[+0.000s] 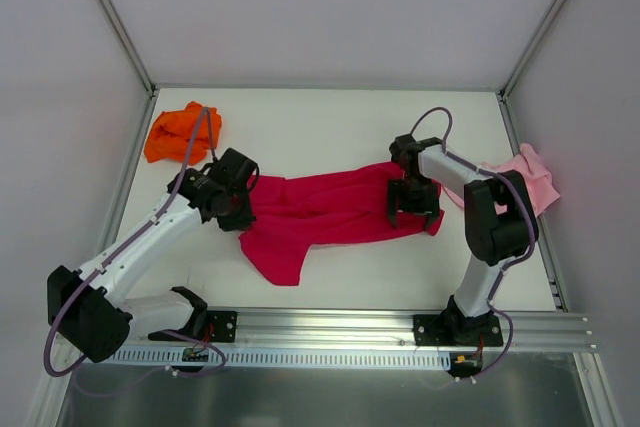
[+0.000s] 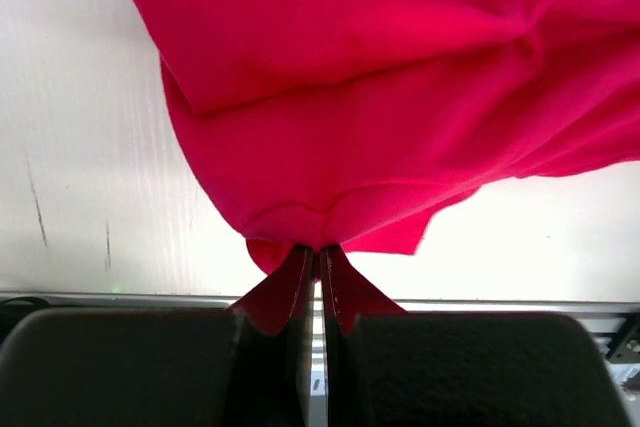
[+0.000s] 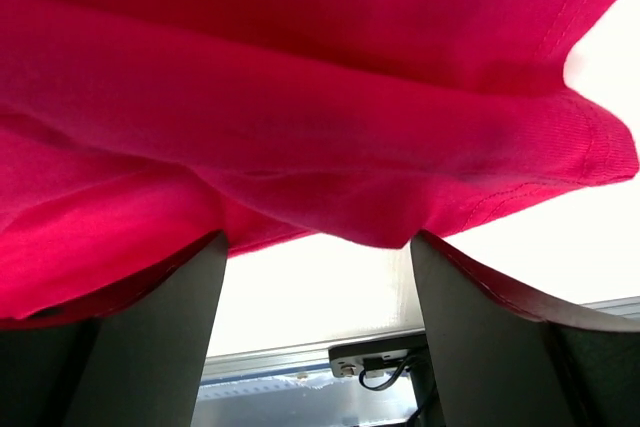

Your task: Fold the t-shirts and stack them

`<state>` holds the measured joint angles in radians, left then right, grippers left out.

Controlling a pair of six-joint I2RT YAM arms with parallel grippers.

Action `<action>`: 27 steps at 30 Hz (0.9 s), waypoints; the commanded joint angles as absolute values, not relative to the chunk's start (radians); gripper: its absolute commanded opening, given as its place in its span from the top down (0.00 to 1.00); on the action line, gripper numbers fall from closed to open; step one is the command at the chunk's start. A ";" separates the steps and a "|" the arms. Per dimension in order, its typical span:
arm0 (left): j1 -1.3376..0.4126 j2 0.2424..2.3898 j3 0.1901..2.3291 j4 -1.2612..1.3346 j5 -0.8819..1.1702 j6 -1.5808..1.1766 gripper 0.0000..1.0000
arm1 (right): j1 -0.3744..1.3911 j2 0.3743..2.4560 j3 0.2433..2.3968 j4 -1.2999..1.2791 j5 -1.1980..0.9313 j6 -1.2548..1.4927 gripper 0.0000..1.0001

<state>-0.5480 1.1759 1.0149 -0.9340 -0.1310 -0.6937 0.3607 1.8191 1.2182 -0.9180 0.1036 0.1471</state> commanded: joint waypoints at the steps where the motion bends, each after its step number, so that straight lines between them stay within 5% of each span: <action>1: -0.538 1.166 1.084 -0.957 -0.104 -0.673 1.00 | 0.351 1.767 1.273 -0.977 0.092 0.127 0.21; 6: -0.540 1.177 1.176 -0.971 -0.109 -0.654 1.00 | 0.331 1.778 1.295 -0.988 0.103 0.101 0.51; 8: -0.540 1.192 1.201 -0.979 -0.113 -0.640 1.00 | 0.318 1.779 1.296 -0.989 0.106 0.097 0.55; 10: -0.538 1.200 1.206 -0.979 -0.115 -0.634 1.00 | 0.305 1.784 1.305 -1.000 0.103 0.083 0.45; 12: -0.537 1.201 1.204 -0.977 -0.112 -0.630 1.00 | 0.304 1.790 1.318 -1.018 0.075 0.068 0.25; 14: -0.537 1.201 1.195 -0.973 -0.104 -0.629 1.00 | 0.304 1.763 1.315 -1.031 -0.007 0.061 0.19; 27: -0.538 1.218 1.147 -0.936 -0.075 -0.630 1.00 | 0.383 1.617 1.092 -0.905 -0.195 0.170 0.18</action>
<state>-0.5480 1.2144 1.1496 -0.9466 -0.0875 -0.6449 0.3645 1.6848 1.1007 -0.9150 -0.1497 0.1390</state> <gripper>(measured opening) 0.011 0.829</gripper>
